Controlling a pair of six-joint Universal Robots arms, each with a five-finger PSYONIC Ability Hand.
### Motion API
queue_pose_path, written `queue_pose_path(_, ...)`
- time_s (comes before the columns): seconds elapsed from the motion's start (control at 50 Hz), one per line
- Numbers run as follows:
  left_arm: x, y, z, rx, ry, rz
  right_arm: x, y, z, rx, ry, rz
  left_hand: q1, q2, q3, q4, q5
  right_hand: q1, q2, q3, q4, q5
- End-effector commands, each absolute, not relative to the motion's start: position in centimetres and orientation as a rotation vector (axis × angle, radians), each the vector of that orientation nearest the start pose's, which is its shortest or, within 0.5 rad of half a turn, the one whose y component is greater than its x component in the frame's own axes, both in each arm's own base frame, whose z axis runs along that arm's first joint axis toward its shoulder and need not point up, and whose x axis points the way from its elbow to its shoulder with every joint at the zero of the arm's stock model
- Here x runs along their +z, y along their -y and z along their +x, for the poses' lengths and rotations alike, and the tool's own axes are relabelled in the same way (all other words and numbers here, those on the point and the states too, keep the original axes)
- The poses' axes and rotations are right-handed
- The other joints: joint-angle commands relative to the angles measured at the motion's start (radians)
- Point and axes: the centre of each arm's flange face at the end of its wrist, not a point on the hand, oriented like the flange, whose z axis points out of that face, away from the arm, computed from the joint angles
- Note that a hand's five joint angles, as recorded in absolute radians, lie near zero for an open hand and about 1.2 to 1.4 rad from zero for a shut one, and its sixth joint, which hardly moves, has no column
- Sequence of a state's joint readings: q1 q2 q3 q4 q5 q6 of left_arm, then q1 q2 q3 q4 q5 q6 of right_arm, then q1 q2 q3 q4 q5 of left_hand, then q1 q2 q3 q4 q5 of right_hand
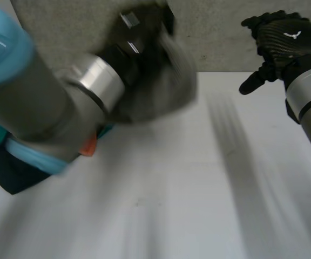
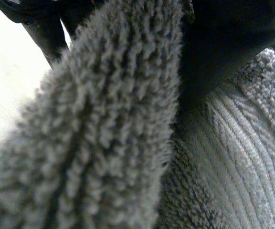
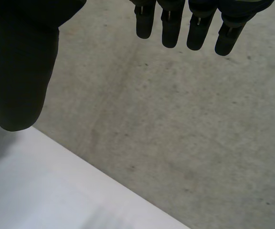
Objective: Fold the laundry.
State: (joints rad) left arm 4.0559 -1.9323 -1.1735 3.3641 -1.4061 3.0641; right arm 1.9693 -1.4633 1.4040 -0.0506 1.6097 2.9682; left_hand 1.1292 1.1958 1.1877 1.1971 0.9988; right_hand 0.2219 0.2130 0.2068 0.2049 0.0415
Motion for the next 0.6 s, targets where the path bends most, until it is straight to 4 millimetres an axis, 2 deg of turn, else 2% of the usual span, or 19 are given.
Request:
queue_pose_path(0.02,22.6,20.1,-40.4,1.584,1.688,-0.805,33.5,27.9,23.2,-2.279,-1.971,-0.466,-0.560,-0.627,-0.618,-0.628,-0.604,-0.047,-0.038,-0.032,-0.030,-0.042)
queue_pose_path(0.04,22.2,20.2,-40.4,1.574,1.703,-0.808,33.5,28.0,23.1,-2.282,-1.971,-0.463,-0.767,-0.833,-0.825,-0.835,-0.811,-0.047,-0.038,-0.032,-0.030,-0.042)
queue_pose_path(0.06,22.0,20.3,-40.4,1.569,1.719,-0.808,33.5,28.1,22.9,-2.287,-1.973,-0.460,-0.847,-0.914,-0.906,-0.915,-0.891,-0.047,-0.038,-0.032,-0.030,-0.042)
queue_pose_path(0.12,22.6,21.3,-39.8,1.596,1.735,-0.781,33.6,28.5,22.7,-2.301,-1.970,-0.479,-0.913,-0.979,-0.971,-0.981,-0.957,-0.047,-0.038,-0.032,-0.030,-0.042)
queue_pose_path(0.16,23.6,22.4,-38.9,1.638,1.735,-0.749,33.3,28.5,23.2,-2.290,-1.971,-0.560,-0.927,-0.994,-0.986,-0.995,-0.972,-0.047,-0.038,-0.032,-0.030,-0.042)
queue_pose_path(0.18,24.8,23.5,-37.6,1.684,1.741,-0.711,33.1,28.4,23.4,-2.284,-1.970,-0.600,-0.925,-0.991,-0.983,-0.992,-0.969,-0.047,-0.038,-0.032,-0.030,-0.042)
queue_pose_path(0.22,25.9,24.7,-36.2,1.727,1.750,-0.677,32.6,28.2,23.7,-2.271,-1.974,-0.692,-0.919,-0.985,-0.977,-0.987,-0.963,-0.047,-0.038,-0.032,-0.030,-0.042)
queue_pose_path(0.24,26.2,25.0,-35.6,1.741,1.760,-0.664,31.8,28.1,24.1,-2.235,-1.995,-0.804,-0.916,-0.982,-0.974,-0.984,-0.960,-0.047,-0.038,-0.032,-0.030,-0.042)
queue_pose_path(0.26,26.4,25.6,-34.2,1.761,1.787,-0.648,31.3,28.0,24.2,-2.211,-2.014,-0.869,-0.910,-0.977,-0.968,-0.978,-0.954,-0.047,-0.038,-0.032,-0.030,-0.042)
queue_pose_path(0.3,26.7,26.0,-32.8,1.789,1.814,-0.639,30.2,27.7,24.4,-2.151,-2.058,-1.008,-0.907,-0.974,-0.965,-0.975,-0.951,-0.047,-0.038,-0.032,-0.030,-0.042)
queue_pose_path(0.32,26.9,26.3,-31.3,1.827,1.841,-0.643,29.1,27.2,24.5,-2.084,-2.102,-1.134,-0.907,-0.974,-0.965,-0.975,-0.951,-0.047,-0.038,-0.032,-0.030,-0.042)
queue_pose_path(0.38,26.9,27.3,-28.7,1.904,1.899,-0.653,27.7,25.9,24.7,-1.949,-2.156,-1.305,-0.907,-0.974,-0.965,-0.975,-0.951,-0.047,-0.038,-0.032,-0.030,-0.042)
queue_pose_path(0.4,26.7,27.9,-27.2,1.956,1.934,-0.682,27.4,25.3,25.0,-1.912,-2.154,-1.330,-0.907,-0.974,-0.965,-0.975,-0.951,-0.047,-0.038,-0.032,-0.030,-0.042)
queue_pose_path(0.46,25.8,29.2,-25.0,2.059,1.980,-0.806,26.9,22.9,27.0,-1.840,-2.093,-1.402,-0.910,-0.976,-0.968,-0.978,-0.954,-0.047,-0.038,-0.032,-0.030,-0.042)
queue_pose_path(0.52,25.1,29.9,-24.0,2.115,1.988,-0.937,26.0,21.3,28.4,-1.773,-2.056,-1.440,-0.907,-0.974,-0.965,-0.975,-0.951,-0.047,-0.038,-0.032,-0.030,-0.042)
queue_pose_path(0.54,24.5,30.4,-23.4,2.141,1.992,-1.029,25.0,20.7,28.9,-1.724,-2.059,-1.446,-0.910,-0.976,-0.968,-0.978,-0.954,-0.047,-0.038,-0.032,-0.030,-0.042)
queue_pose_path(0.6,23.0,31.3,-22.5,2.142,2.015,-1.153,22.8,19.9,29.6,-1.644,-2.073,-1.438,-0.916,-0.982,-0.974,-0.984,-0.960,-0.047,-0.038,-0.032,-0.030,-0.042)
